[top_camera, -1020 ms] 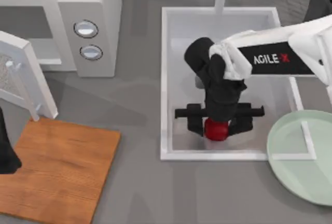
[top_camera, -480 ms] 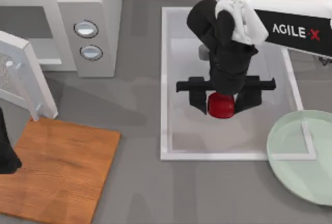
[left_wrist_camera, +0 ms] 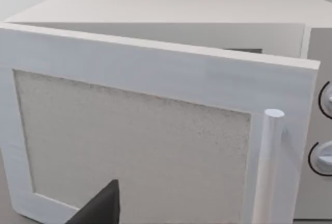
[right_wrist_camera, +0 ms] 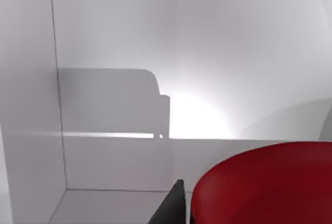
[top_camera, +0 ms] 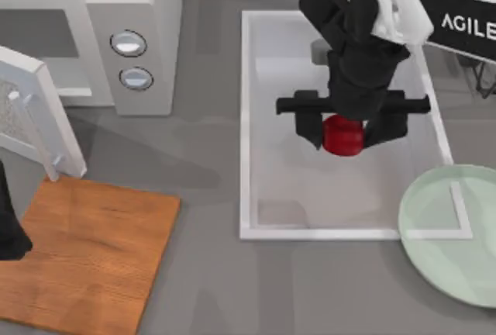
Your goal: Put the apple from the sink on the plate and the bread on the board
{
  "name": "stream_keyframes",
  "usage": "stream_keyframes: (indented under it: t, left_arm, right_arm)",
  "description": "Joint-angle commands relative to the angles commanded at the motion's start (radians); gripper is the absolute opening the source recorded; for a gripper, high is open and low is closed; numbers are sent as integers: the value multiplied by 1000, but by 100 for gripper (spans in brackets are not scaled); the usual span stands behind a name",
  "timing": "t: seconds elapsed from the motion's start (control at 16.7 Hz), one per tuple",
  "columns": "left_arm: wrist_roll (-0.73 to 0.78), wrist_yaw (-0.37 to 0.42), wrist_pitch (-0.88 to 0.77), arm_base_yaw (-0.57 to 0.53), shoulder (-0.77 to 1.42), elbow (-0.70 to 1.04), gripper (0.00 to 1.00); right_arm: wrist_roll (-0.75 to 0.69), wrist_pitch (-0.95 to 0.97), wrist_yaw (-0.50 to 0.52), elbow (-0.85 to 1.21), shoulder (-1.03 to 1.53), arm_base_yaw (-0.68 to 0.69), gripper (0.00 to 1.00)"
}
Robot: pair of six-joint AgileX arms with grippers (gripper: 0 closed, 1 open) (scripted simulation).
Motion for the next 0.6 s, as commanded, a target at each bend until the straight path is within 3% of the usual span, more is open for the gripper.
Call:
stream_keyframes:
  t: [0.6]
  left_arm:
    - [0,0,0,0,0,0,100]
  right_arm:
    - [-177,-97,-14,-251,-318,-176,0]
